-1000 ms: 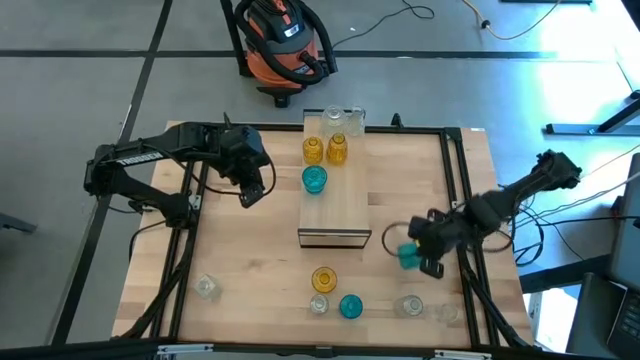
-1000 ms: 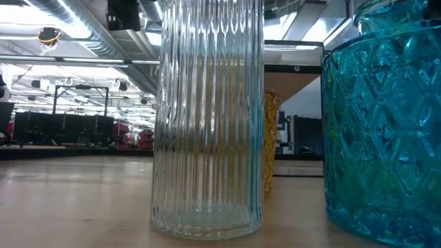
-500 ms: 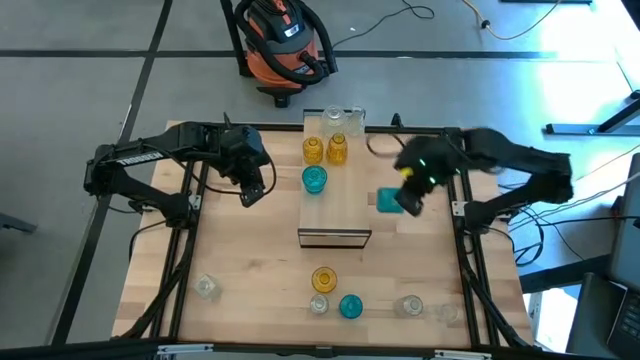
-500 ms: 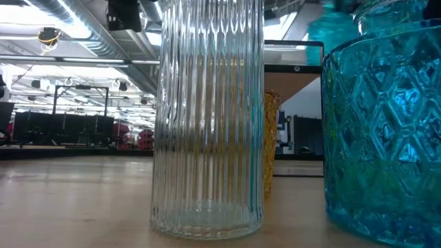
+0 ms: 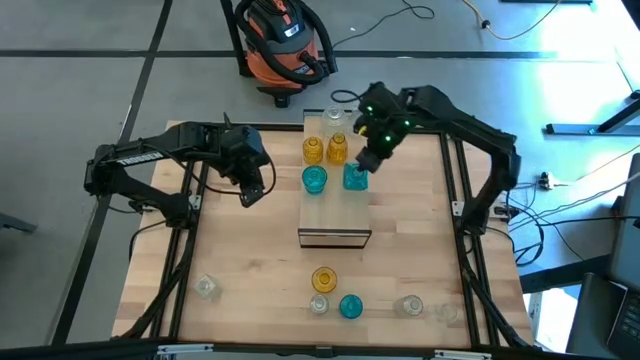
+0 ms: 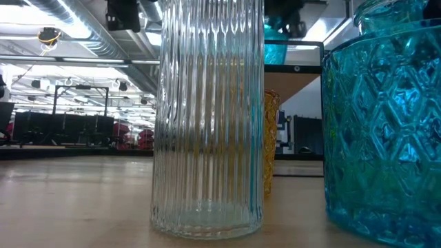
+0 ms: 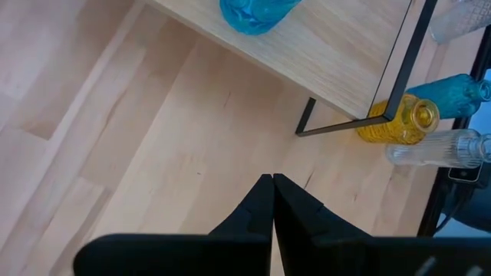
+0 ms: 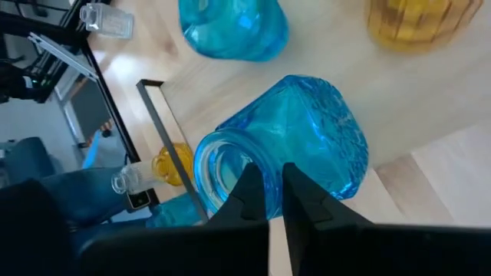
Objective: Sort vases onto shelf
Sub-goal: Put the blue vase on the shelf aligned with the other blue vase, then put the transparent vase on the shelf
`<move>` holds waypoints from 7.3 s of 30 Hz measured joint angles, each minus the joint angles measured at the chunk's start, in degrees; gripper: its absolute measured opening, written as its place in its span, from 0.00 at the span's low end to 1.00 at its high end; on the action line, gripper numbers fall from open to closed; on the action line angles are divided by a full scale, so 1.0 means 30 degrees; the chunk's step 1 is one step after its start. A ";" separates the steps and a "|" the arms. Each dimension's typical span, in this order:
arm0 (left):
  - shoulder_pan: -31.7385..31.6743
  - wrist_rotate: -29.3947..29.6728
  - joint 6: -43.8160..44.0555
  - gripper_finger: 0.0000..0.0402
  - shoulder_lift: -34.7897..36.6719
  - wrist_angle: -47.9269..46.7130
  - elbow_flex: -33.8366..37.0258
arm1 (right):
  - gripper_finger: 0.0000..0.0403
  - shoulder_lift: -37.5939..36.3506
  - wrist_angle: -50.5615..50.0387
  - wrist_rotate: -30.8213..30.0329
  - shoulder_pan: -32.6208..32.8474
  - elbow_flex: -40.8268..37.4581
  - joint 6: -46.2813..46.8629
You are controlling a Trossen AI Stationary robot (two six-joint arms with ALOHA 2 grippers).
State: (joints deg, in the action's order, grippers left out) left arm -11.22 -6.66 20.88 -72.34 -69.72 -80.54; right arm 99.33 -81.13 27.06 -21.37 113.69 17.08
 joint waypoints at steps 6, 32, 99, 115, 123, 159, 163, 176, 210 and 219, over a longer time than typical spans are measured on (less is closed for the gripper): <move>0.0000 -0.0005 -0.0017 0.00 0.0000 -0.0084 -0.0005 | 0.00 0.0834 0.0421 0.1180 -0.0784 0.0000 -0.0585; 0.0007 -0.0007 -0.0656 0.00 0.0000 -0.0033 -0.0012 | 0.14 0.1829 0.2559 0.1467 -0.0895 0.0036 -0.0786; -0.0015 0.1907 -0.2518 0.00 -0.0007 0.0484 -0.0012 | 0.47 -0.6186 0.6894 -0.9640 2.2602 -1.2900 1.3133; -0.0015 0.1959 -0.2142 0.00 -0.0007 0.0484 -0.0012 | 0.49 -0.4372 0.8094 -1.0348 2.4195 -1.3763 1.2743; -0.0015 0.2004 -0.2127 0.00 -0.0007 0.0484 -0.0012 | 0.49 -0.3553 0.8398 -1.0501 2.4116 -1.3760 1.2684; -0.0015 0.2055 -0.2149 0.00 -0.0007 0.0572 -0.0005 | 0.22 -0.5022 -0.2415 -0.9970 1.5216 -0.6017 0.3095; -0.0022 0.2055 -0.2149 0.00 -0.0007 0.0579 -0.0005 | 0.22 -0.4875 -0.2896 -1.0595 1.2671 -0.3189 0.0920; -0.0015 0.2053 -0.1995 0.00 -0.0007 0.0463 0.0003 | 0.22 -0.1087 -0.2944 -1.0797 0.8697 0.0136 -0.5493; 0.0015 0.2055 -0.1464 0.00 -0.0007 0.0477 0.0003 | 0.28 0.0182 -0.0677 -0.8940 0.8722 0.0780 -0.7865; 0.0015 0.2055 -0.1494 0.00 -0.0007 0.0481 0.0003 | 0.56 0.0233 -0.0123 -0.8833 0.8711 0.0743 -0.7656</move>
State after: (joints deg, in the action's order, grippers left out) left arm -11.18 -0.49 16.40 -72.36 -68.28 -80.53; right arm 100.03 -81.50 0.56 4.77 115.92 -5.89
